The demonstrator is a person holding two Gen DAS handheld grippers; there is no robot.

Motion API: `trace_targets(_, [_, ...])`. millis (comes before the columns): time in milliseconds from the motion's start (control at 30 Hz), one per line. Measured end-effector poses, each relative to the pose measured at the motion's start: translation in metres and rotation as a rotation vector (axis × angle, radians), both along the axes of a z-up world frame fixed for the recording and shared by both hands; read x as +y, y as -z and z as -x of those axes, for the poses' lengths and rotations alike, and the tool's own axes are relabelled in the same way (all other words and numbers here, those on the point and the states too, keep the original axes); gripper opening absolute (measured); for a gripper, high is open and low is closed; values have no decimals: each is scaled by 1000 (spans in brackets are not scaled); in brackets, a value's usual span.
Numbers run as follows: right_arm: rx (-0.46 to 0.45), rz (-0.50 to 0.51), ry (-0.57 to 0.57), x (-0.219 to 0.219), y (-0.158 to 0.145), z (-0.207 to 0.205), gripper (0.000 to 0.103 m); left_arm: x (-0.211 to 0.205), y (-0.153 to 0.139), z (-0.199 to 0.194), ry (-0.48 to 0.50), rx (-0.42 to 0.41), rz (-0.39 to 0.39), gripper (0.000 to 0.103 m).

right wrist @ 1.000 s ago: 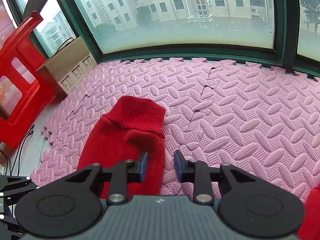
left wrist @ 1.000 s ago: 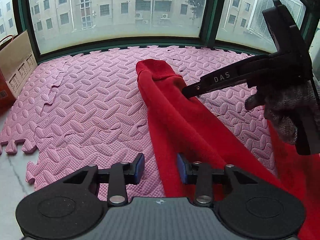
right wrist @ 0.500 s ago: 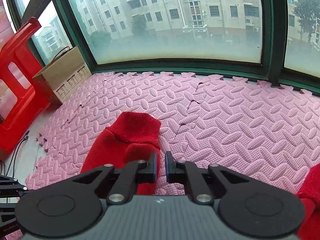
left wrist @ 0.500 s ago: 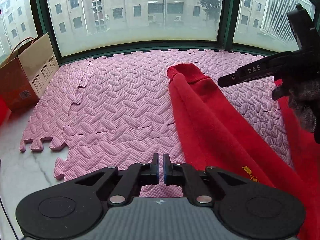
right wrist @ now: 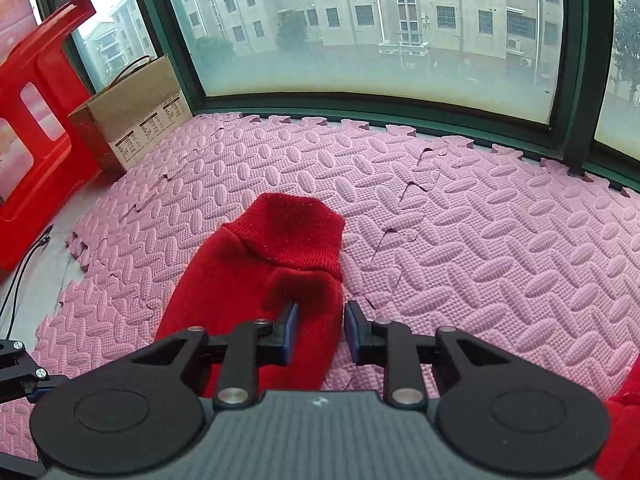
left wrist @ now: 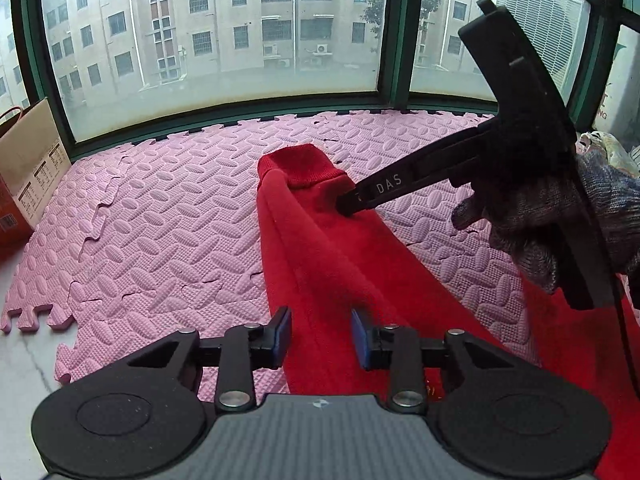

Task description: Fold clothes

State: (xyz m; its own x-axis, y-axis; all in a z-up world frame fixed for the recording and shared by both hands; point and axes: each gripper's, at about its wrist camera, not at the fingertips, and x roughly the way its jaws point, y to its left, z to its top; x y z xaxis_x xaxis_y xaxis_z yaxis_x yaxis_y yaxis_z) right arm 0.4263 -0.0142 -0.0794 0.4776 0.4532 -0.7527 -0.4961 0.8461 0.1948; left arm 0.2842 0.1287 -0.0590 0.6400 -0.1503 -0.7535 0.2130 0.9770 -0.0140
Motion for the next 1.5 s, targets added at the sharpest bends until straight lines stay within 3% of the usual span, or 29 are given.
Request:
trace_targets(267, [-19, 20, -10, 4, 0, 2, 25, -7, 10, 0, -7, 29, -32, 34])
trace_targets(333, [-20, 19, -7, 4, 0, 2, 24, -9, 10, 0, -9, 29, -46, 25])
trace_targets(400, [-25, 23, -7, 4, 0, 3, 24, -10, 10, 1, -15, 28, -53, 9])
trace_targets(600, [-47, 42, 3, 5, 0, 3, 21, 13, -9, 14, -88, -17, 26, 6])
trace_targets(733, [-73, 61, 15, 6, 0, 3, 22, 33, -18, 22, -128, -28, 62, 6])
trace_targets(867, [-98, 83, 24, 7, 0, 2, 22, 46, -6, 20, -165, 11, 71, 6])
trace_targets(1100, [-101, 110, -3, 5, -11, 9, 23, 41, 5, 16, -111, 31, 13, 7])
trace_targets(1367, [-92, 160, -139, -23, -49, 78, 25, 51, -18, 36, -178, 41, 112, 12])
trace_targets(1433, [-92, 165, -155, -30, -53, 95, 25, 48, -26, 49, -178, 45, 139, 16])
trace_targets(1500, [-90, 163, -175, -42, -61, 124, 25, 41, -30, 63, -175, 53, 157, 32])
